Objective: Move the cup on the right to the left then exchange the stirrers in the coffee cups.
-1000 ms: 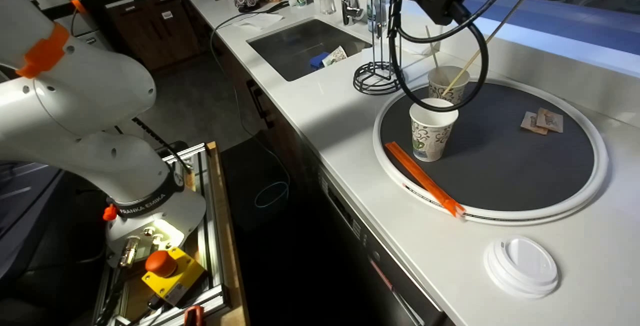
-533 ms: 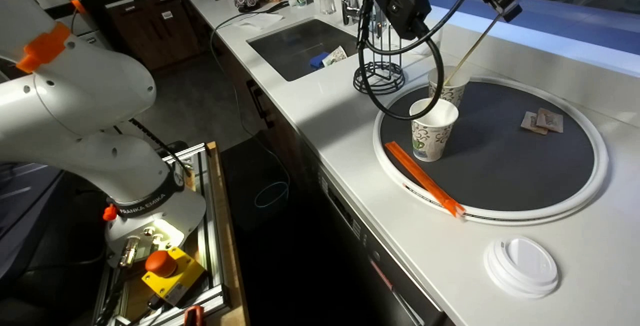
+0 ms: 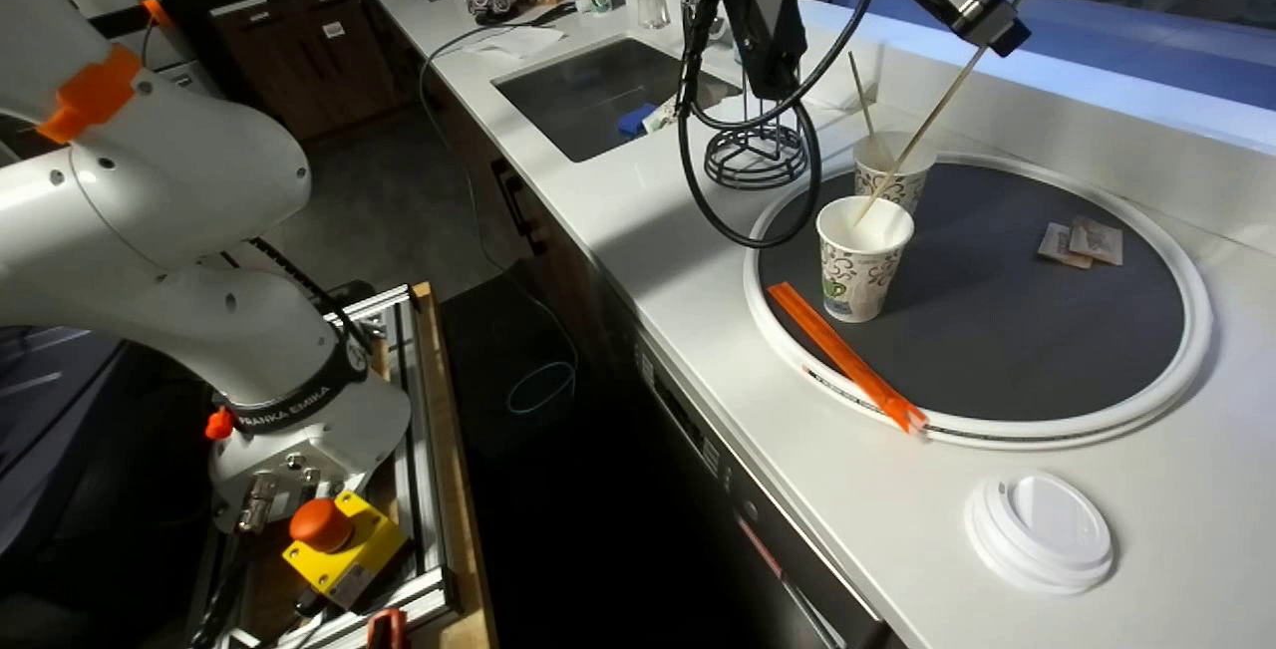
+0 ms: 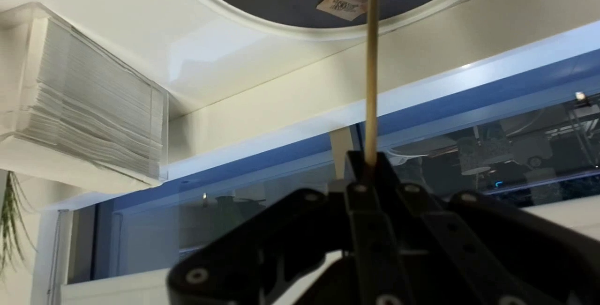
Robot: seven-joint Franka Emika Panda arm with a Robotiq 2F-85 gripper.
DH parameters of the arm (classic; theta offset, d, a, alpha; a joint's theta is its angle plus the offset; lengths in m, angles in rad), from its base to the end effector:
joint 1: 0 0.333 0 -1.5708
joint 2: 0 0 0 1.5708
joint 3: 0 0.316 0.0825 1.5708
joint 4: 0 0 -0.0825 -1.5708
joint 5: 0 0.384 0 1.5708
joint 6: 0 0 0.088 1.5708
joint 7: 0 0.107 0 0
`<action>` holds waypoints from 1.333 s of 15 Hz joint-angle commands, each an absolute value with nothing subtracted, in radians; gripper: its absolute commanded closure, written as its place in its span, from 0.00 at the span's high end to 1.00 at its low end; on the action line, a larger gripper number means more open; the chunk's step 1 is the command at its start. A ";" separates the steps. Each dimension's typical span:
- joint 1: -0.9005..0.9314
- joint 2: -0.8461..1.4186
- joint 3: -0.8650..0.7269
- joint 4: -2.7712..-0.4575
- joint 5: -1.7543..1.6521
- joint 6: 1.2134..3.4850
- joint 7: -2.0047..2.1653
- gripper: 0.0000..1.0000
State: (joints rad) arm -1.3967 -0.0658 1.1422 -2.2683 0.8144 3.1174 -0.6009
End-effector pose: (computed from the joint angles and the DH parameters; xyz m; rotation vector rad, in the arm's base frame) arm 0.5163 -0.1913 0.4590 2.7250 -0.5980 1.3179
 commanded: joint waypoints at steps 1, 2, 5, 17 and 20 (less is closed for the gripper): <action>-1.394 -0.052 1.175 -2.342 0.802 3.258 -0.548 0.02; -1.390 -0.049 1.173 -2.353 0.798 3.275 -0.543 0.02; -1.380 -0.043 1.167 -2.382 0.797 3.314 -0.533 0.31; -1.363 -0.045 1.151 -2.362 0.808 3.301 -0.535 1.00; -1.366 -0.075 1.140 -2.356 0.813 3.235 -0.529 1.00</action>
State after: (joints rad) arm -1.3575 -0.0330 1.1371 -2.3411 0.8086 3.2820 -0.5591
